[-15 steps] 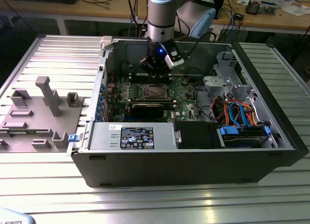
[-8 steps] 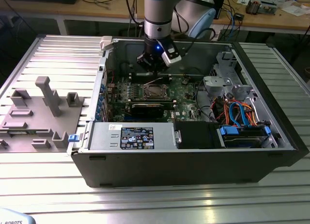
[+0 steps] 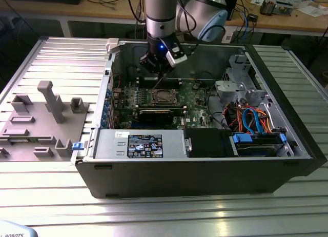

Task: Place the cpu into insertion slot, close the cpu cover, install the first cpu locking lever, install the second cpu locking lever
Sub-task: 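Install the first cpu locking lever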

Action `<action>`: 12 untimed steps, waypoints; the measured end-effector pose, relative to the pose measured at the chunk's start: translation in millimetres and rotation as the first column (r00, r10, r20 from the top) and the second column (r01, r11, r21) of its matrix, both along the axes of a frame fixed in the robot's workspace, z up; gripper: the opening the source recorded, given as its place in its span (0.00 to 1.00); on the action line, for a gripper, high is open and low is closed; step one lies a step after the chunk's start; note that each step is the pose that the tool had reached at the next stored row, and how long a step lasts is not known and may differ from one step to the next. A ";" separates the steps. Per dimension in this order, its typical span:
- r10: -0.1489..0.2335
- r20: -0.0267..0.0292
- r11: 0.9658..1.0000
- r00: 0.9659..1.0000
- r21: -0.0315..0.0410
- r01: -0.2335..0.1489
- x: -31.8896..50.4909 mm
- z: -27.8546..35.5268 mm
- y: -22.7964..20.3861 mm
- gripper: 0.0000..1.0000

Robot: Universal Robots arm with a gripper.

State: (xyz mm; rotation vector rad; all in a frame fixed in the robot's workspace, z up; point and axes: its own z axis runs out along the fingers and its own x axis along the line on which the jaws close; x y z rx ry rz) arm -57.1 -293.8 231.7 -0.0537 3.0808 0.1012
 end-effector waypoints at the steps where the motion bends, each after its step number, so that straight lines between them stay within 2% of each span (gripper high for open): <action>1: 0.000 0.000 1.000 1.000 -0.001 0.000 0.0 3.2 0.0 0.11; 2: 0.000 0.000 1.000 1.000 -0.001 0.000 -0.2 6.6 0.1 0.11; 7: 0.000 0.001 1.000 1.000 -0.003 0.000 -0.3 13.6 0.6 0.11; 10: 0.000 0.001 1.000 1.000 -0.004 0.000 -0.3 28.9 0.7 0.11; 12: 0.000 0.001 1.000 1.000 -0.004 0.000 -0.3 34.5 0.7 0.11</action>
